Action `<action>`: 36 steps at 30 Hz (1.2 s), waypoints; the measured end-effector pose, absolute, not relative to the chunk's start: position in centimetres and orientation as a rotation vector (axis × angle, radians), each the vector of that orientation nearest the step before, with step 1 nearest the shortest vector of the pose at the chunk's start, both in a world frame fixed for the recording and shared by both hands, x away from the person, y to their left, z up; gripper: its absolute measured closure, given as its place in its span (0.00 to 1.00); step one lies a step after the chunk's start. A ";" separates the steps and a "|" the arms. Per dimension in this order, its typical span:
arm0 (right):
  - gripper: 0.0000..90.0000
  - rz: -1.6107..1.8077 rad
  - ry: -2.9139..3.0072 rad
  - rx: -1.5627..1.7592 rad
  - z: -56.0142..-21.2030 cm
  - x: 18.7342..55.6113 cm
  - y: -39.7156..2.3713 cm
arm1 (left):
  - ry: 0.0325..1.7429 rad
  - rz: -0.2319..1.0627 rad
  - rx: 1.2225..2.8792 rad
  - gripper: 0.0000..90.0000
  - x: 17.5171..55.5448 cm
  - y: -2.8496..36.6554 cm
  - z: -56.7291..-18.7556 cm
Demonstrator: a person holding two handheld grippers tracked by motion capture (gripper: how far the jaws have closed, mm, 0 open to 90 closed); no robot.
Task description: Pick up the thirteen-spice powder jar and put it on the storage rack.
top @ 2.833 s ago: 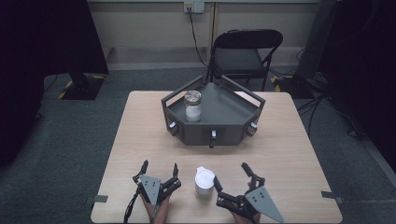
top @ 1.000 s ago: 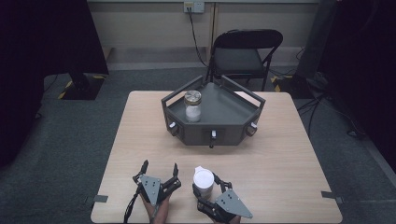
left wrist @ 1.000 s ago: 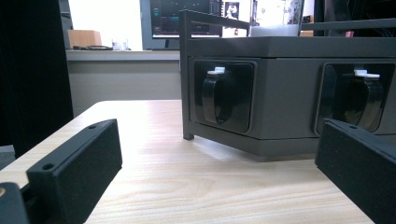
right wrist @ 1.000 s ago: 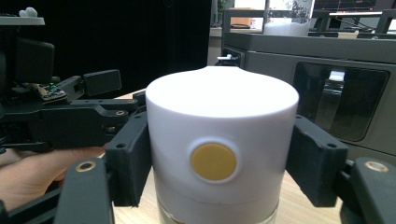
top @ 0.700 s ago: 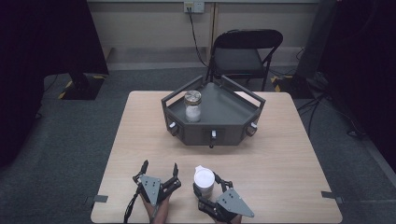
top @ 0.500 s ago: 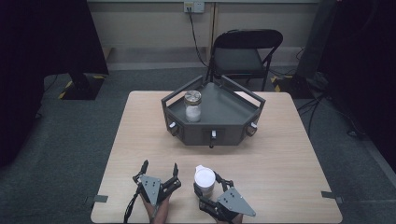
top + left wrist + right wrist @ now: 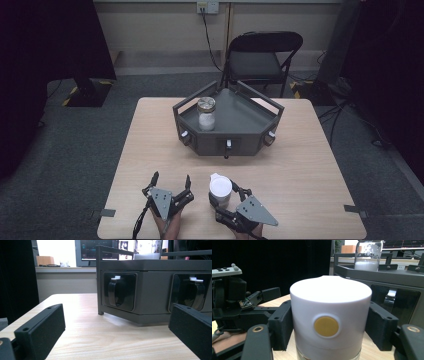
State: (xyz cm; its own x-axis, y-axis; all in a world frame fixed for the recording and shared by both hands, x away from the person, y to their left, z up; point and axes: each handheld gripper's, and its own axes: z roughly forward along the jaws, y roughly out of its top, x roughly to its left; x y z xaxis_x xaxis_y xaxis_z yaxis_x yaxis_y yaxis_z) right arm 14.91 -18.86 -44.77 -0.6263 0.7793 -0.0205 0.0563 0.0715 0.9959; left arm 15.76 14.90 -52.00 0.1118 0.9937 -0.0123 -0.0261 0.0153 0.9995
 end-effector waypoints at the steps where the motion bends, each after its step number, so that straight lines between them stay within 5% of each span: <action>1: 0.33 1.609 1.777 0.825 -44.7 15.0 -18.9 | 1.113 1.129 1.230 0.00 15.8 14.9 -52.0; 36: 0.33 1.635 1.714 0.765 -38.3 21.6 -22.0 | 1.113 1.128 1.230 0.00 15.8 14.9 -52.0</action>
